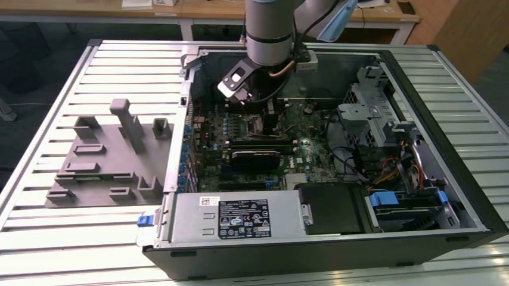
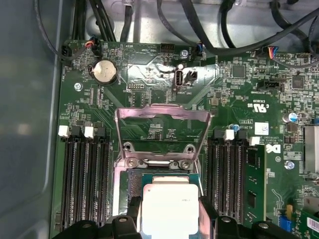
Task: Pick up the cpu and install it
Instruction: 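Place the cpu into insertion slot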
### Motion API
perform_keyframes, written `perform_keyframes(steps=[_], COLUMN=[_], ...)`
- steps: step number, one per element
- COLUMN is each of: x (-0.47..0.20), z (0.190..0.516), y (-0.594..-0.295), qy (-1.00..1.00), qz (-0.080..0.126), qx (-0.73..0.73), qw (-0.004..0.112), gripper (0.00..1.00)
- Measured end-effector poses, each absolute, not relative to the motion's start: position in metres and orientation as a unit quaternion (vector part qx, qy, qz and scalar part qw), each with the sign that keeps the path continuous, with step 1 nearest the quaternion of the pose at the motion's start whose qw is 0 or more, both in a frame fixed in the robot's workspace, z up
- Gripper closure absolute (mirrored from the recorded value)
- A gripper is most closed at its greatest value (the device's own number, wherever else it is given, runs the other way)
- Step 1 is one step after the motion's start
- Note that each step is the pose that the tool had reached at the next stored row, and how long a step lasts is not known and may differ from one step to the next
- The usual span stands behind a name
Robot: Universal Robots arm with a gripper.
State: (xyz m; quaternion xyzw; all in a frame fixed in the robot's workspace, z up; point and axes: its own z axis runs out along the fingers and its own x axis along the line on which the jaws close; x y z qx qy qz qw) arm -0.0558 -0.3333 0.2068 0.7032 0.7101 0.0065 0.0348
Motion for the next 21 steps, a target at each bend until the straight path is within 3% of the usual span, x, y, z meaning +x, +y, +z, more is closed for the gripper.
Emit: perform_keyframes(steps=[21], x=[-0.059], z=[0.1973], y=[-0.3261], qy=[0.71], qz=[0.007], qx=[0.703], qw=[0.035], gripper=[0.46])
